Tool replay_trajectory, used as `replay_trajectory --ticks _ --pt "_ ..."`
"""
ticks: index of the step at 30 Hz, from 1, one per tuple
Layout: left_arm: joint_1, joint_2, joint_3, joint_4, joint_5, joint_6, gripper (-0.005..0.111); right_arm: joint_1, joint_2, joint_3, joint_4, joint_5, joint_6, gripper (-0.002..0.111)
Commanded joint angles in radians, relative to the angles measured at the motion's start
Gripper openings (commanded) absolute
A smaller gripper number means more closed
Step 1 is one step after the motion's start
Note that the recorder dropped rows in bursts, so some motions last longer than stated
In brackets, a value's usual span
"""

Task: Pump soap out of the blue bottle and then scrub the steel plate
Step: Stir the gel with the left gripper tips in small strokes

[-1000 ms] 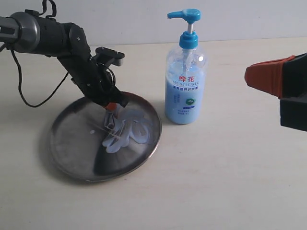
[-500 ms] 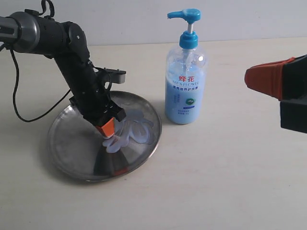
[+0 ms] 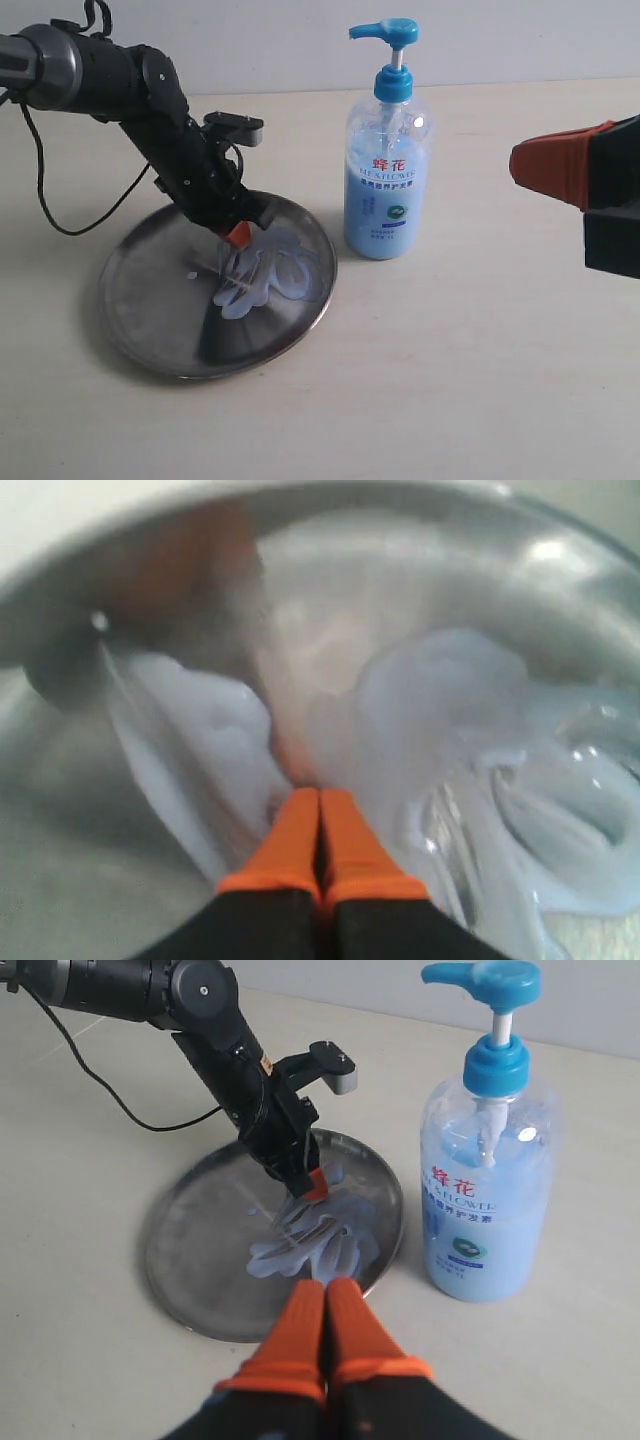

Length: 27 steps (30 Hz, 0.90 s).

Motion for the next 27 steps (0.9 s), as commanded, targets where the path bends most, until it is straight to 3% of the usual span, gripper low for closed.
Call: replay_trajectory --ticks 1,8,13,27 --pt "-0.002 0.021 0.003 -0.001 -0.125 0.003 0.000 -0.005 -0.002 0.003 0.002 -0.014 -0.008 0.000" --pt "-0.002 0.052 0.003 0.015 -0.245 0.003 0.000 -0.005 -0.002 0.003 0.002 -0.021 -0.008 0.000" --pt "-0.002 0.059 0.003 0.024 -0.238 0.003 0.000 -0.005 -0.002 0.003 0.002 -0.023 -0.008 0.000" --pt "-0.002 0.047 0.003 0.064 0.142 -0.029 0.000 -0.005 -0.002 0.003 0.002 -0.012 -0.008 0.000"
